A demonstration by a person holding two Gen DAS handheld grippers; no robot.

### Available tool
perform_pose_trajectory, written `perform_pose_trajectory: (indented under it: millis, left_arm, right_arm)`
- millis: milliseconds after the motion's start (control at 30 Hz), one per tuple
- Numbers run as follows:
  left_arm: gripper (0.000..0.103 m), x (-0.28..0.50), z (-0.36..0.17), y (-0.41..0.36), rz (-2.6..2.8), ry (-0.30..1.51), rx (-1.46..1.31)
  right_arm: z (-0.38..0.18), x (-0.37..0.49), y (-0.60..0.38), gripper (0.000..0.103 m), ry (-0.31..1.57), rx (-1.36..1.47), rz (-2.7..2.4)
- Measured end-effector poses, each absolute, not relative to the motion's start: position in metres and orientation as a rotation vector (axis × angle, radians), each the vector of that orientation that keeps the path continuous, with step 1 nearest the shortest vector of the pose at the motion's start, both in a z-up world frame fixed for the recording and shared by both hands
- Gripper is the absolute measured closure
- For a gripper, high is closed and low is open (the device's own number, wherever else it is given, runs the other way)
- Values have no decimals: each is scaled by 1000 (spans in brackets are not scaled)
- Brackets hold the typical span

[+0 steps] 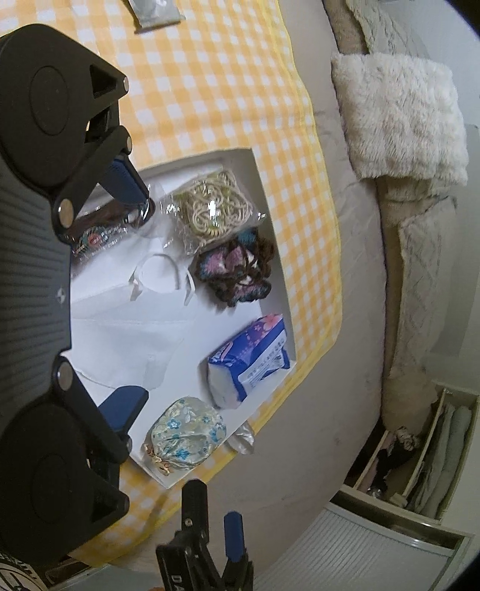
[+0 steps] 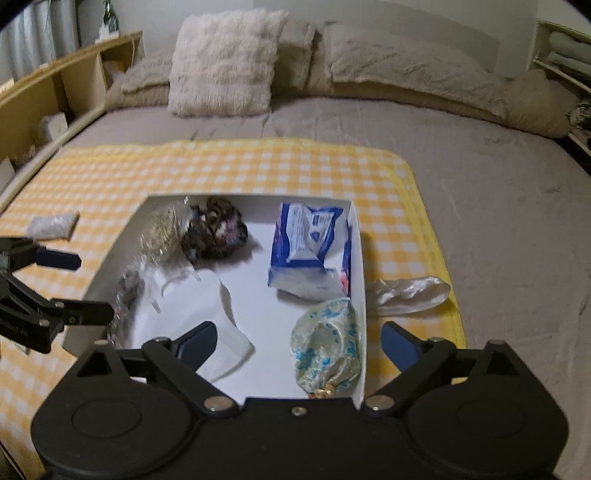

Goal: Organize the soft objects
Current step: 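Move left tool to the grey printed pouch while right tool moves to the white sachet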

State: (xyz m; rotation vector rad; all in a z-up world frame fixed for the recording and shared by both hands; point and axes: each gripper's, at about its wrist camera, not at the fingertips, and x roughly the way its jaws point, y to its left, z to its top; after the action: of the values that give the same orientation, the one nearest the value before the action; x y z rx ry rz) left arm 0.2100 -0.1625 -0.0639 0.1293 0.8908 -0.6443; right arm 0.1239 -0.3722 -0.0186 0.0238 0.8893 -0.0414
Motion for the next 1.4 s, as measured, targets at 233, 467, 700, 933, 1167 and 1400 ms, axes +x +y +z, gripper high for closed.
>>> perform_pose_trajectory:
  millis: [233, 467, 700, 933, 1167, 1400]
  left_arm:
    - [0, 201, -50, -140, -599, 840, 94]
    - [0, 198, -33, -111, -549, 781, 36]
    - [0, 203, -22, -77, -471, 740, 10]
    - [0, 206, -14, -33, -392, 713, -18]
    - [0, 208, -10, 15, -293, 699, -32]
    - [0, 211, -4, 57, -206, 679, -58]
  right_arm:
    - [-3, 110, -363, 0, 789, 52, -51]
    - [5, 112, -349, 0, 732, 63, -63]
    - [9, 129, -324, 0, 715, 51, -18]
    - [12, 148, -286, 0, 699, 41, 54]
    - [12, 168, -243, 0, 692, 21, 134]
    - [5, 183, -193, 0, 689, -18, 236]
